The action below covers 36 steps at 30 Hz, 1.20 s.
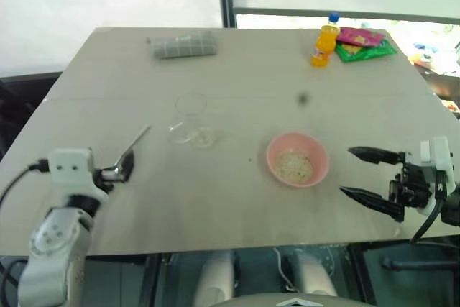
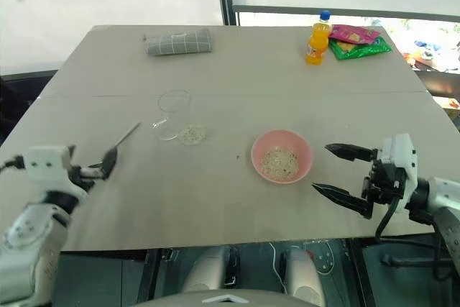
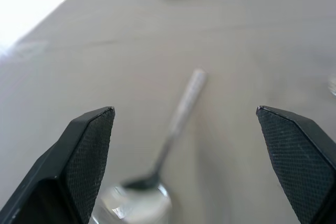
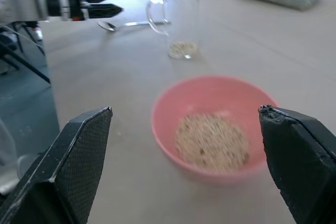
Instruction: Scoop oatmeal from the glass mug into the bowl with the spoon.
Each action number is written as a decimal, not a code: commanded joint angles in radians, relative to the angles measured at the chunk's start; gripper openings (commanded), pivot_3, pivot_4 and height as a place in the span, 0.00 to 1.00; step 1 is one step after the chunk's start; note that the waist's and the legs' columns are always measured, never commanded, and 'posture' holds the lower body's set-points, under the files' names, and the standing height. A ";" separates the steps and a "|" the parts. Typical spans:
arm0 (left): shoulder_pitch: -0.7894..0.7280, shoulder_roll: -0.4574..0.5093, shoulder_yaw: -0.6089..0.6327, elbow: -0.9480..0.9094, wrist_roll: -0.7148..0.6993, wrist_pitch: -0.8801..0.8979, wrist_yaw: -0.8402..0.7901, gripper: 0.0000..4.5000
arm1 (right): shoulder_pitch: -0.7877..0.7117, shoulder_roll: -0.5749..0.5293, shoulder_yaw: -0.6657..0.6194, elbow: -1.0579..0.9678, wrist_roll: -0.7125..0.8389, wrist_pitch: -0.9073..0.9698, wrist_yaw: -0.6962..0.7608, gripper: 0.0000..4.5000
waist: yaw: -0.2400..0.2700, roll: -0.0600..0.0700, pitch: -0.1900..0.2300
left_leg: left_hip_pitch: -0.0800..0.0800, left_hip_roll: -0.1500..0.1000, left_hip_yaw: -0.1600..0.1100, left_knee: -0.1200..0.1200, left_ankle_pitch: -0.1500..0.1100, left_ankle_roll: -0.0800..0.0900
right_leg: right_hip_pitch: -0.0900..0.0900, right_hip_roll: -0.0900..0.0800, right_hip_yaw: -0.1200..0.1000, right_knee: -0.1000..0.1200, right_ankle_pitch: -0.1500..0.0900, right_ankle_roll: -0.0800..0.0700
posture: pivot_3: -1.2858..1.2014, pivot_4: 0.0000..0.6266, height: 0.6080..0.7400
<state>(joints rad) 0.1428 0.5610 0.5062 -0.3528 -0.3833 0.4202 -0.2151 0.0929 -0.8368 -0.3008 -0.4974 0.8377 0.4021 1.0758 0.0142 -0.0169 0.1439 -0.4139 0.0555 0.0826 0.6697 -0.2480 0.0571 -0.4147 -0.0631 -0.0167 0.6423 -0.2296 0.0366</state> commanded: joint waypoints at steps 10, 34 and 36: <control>-0.156 0.211 -0.095 0.255 0.033 0.234 -0.164 0.99 | -0.153 0.016 0.048 0.015 -0.025 0.010 0.000 1.00 | 0.000 -0.005 0.005 | -0.002 -0.001 0.003 -0.002 0.000 -0.001 | -0.001 -0.001 0.001 0.000 0.000 0.000 | 0.52 0.24 1.00; -0.101 0.196 -0.021 0.381 0.028 0.243 -0.266 0.01 | -0.220 0.092 0.072 0.089 -0.088 -0.018 -0.014 1.00 | -0.028 0.010 -0.001 | 0.002 0.000 0.004 -0.003 -0.001 -0.002 | -0.001 -0.007 0.003 0.002 0.000 -0.001 | 0.52 0.24 1.00; -0.129 0.158 0.038 0.360 0.018 0.162 -0.234 0.01 | -0.225 0.091 0.072 0.091 -0.086 -0.015 -0.013 1.00 | -0.026 0.010 0.000 | 0.001 0.001 0.004 -0.003 -0.001 -0.002 | -0.002 -0.008 0.003 0.002 0.001 -0.001 | 0.52 0.24 1.00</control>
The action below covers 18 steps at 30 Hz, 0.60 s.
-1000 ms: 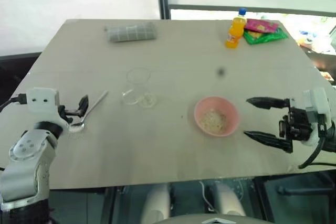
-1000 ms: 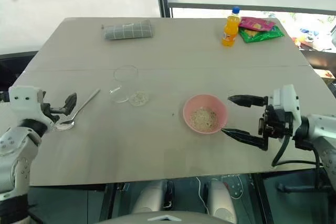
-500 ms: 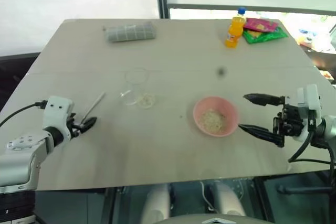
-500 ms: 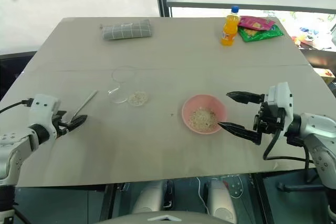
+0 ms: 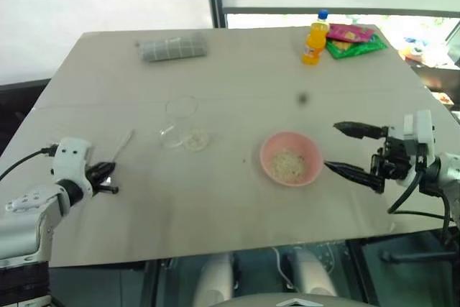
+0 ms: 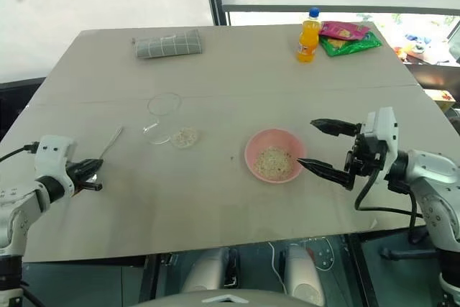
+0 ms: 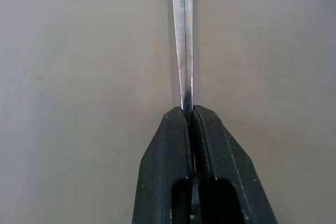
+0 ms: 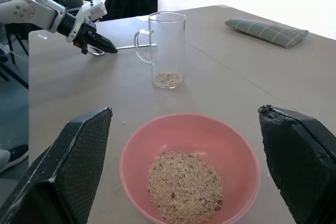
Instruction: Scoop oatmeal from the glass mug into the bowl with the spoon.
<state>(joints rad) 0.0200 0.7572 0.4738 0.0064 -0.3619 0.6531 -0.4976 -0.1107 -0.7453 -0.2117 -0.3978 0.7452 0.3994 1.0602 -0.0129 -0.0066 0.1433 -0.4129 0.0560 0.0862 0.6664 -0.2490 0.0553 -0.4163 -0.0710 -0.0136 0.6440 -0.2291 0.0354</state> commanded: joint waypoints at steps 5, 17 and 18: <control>-0.148 -0.090 0.233 -0.110 -0.129 -0.219 0.069 0.01 | -0.041 -0.009 -0.022 0.000 0.019 0.006 0.000 1.00 | 0.015 -0.016 0.008 | -0.003 0.000 -0.003 0.001 0.000 0.000 | -0.001 -0.002 0.000 -0.001 0.000 -0.001 | 0.52 0.24 1.00; -0.482 -0.028 -0.124 -0.325 -0.106 -0.260 -0.033 0.01 | -0.392 0.118 -0.037 0.064 0.125 0.230 -0.381 1.00 | 0.025 -0.019 0.012 | -0.005 -0.002 -0.001 0.002 0.001 0.001 | 0.000 -0.001 -0.002 -0.002 0.001 -0.001 | 0.52 0.24 1.00; -0.498 -0.024 -0.175 -0.332 -0.081 -0.263 -0.046 0.01 | -0.437 0.141 -0.037 0.079 0.125 0.249 -0.430 1.00 | 0.025 -0.018 0.012 | -0.005 -0.003 0.000 0.003 0.001 0.001 | 0.000 0.001 -0.002 -0.001 0.001 -0.001 | 0.52 0.24 1.00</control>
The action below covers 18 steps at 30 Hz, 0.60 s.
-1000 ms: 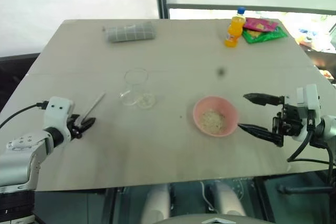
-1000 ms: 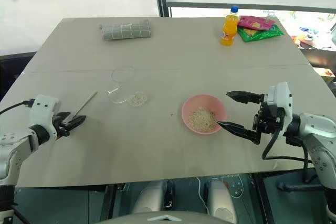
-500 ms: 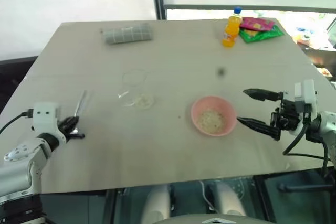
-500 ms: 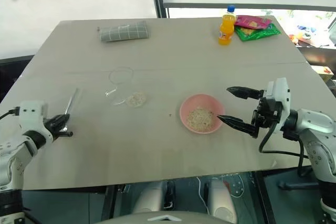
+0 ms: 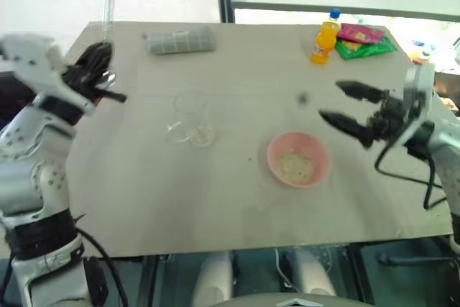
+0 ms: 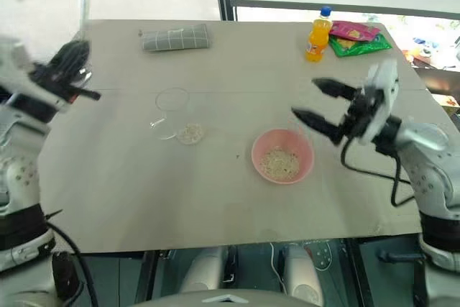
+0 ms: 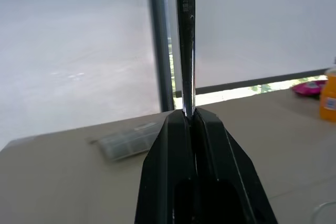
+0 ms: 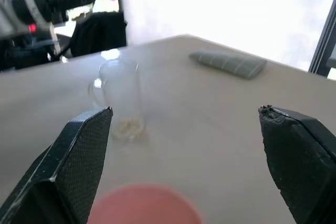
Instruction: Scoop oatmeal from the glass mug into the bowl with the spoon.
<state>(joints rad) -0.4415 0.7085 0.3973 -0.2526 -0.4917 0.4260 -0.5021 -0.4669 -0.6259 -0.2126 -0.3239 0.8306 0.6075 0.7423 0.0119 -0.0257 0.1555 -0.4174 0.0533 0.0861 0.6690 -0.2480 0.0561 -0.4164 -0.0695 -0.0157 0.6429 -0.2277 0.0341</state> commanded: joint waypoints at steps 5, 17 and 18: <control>-0.206 -0.109 -0.348 -0.054 0.127 -0.047 -0.037 0.01 | -0.310 0.170 -0.037 0.092 0.168 0.212 -0.392 1.00 | 0.001 0.001 0.001 | 0.000 0.000 0.002 0.000 0.000 0.000 | 0.000 0.005 0.001 0.000 0.002 0.004 | 0.52 0.24 1.00; -0.274 -0.207 -0.510 0.020 0.220 -0.102 -0.142 0.01 | -0.448 0.317 -0.078 0.125 0.356 0.342 -0.649 1.00 | -0.004 0.002 0.001 | -0.010 0.001 0.007 0.000 0.002 -0.002 | -0.011 0.010 0.001 0.003 0.003 0.006 | 0.52 0.24 1.00; -0.273 -0.209 -0.517 0.026 0.226 -0.109 -0.152 0.01 | -0.447 0.316 -0.073 0.118 0.367 0.347 -0.652 1.00 | -0.004 0.002 0.001 | -0.013 0.000 0.007 0.001 0.002 -0.002 | -0.014 0.010 0.001 0.003 0.003 0.006 | 0.52 0.24 1.00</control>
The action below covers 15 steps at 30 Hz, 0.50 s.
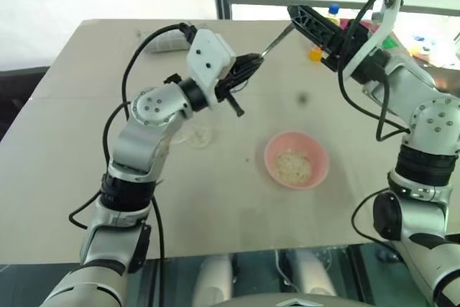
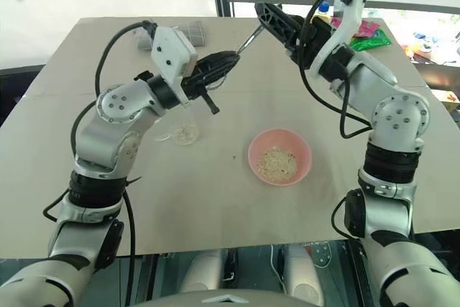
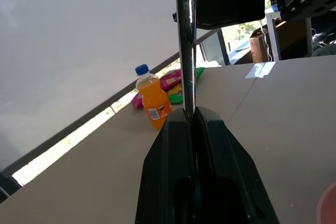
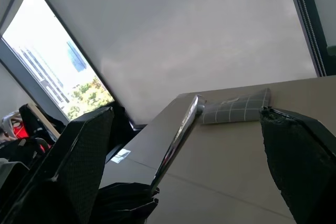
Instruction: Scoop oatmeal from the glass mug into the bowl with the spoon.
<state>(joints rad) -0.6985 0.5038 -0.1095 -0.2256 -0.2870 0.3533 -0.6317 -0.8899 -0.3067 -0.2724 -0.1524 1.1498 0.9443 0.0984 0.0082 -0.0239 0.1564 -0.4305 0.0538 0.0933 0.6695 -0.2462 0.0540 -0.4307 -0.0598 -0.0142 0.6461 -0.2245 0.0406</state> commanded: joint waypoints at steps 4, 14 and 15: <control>-0.026 -0.021 -0.013 0.011 0.030 -0.046 -0.034 0.01 | -0.022 -0.012 -0.009 -0.048 0.059 0.017 -0.004 1.00 | 0.001 0.000 0.000 | -0.002 0.000 0.000 0.001 0.001 -0.002 | -0.001 0.000 0.000 0.000 0.000 0.001 | 0.52 0.24 1.00; -0.010 -0.038 -0.002 -0.003 0.035 -0.040 -0.040 0.00 | -0.003 -0.041 0.025 -0.040 0.034 0.030 0.025 0.26 | 0.000 0.000 0.000 | -0.001 0.000 0.000 0.001 0.001 -0.001 | -0.001 0.001 0.001 0.000 0.000 0.001 | 0.52 0.24 1.00; -0.008 -0.039 -0.002 -0.006 0.033 -0.039 -0.043 0.00 | -0.003 -0.039 0.025 -0.039 0.034 0.030 0.023 0.18 | 0.000 0.000 0.000 | -0.001 0.000 0.000 0.001 0.001 -0.001 | -0.001 0.001 0.001 0.000 0.000 0.001 | 0.52 0.24 1.00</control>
<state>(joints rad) -0.7015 0.4682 -0.1284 -0.1859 -0.2558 0.3336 -0.6731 -0.8847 -0.3387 -0.2497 -0.1671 1.1756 0.9768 0.1061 0.0084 -0.0239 0.1565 -0.4320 0.0538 0.0930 0.6703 -0.2455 0.0529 -0.4315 -0.0592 -0.0136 0.6462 -0.2240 0.0413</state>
